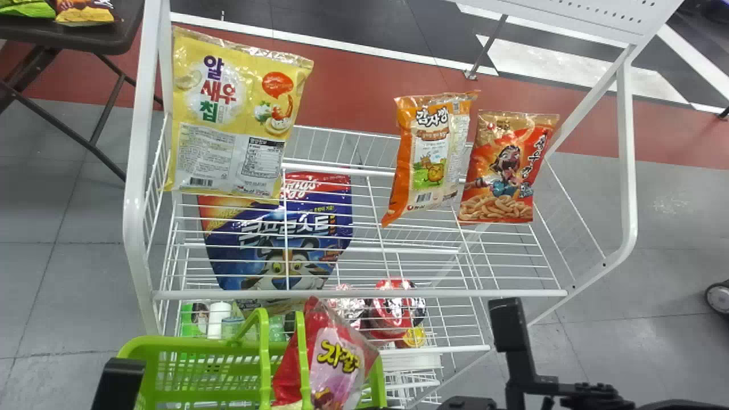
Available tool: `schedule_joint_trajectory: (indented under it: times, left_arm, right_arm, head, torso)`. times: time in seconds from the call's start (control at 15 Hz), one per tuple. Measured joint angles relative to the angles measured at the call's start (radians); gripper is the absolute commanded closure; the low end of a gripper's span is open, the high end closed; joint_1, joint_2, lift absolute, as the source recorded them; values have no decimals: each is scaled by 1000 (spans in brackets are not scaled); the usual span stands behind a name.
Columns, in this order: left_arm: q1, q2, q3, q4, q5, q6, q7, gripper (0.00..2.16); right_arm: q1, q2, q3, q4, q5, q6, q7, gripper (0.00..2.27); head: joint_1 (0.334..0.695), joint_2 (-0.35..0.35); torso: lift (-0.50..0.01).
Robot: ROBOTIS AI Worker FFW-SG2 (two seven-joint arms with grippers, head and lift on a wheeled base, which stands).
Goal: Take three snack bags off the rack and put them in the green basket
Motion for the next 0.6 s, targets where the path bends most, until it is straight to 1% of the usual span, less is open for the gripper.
schedule_joint_trajectory:
  times: [0.2, 0.4, 0.47, 0.53, 0.6]
  left_arm:
    - [2, 2, 0, -8, 0, 0, 2, 1636]
    - [2, 2, -3, -9, -1, 0, 1, 1636]
    - [1, 2, -5, -9, -1, 0, 1, 1636]
    - [1, 2, -6, -9, -2, 0, 1, 1636]
    - [0, 2, -6, -9, -2, 0, 1, 1636]
  right_arm:
    - [11, -22, 66, 14, 19, 0, -40, 2105]
    - [12, -52, 149, 76, 72, 0, -90, 2091]
    - [11, -59, 173, 100, 86, 0, -93, 1976]
    - [8, -61, 186, 118, 94, 0, -92, 1693]
    - [4, -61, 195, 131, 99, 0, -92, 1092]
  head:
    - [695, -350]
    - [695, -350]
    - [695, -350]
    - [695, -350]
    - [695, -350]
  torso:
    - [-23]
    - [-23]
    - [-23]
    - [-23]
    - [-23]
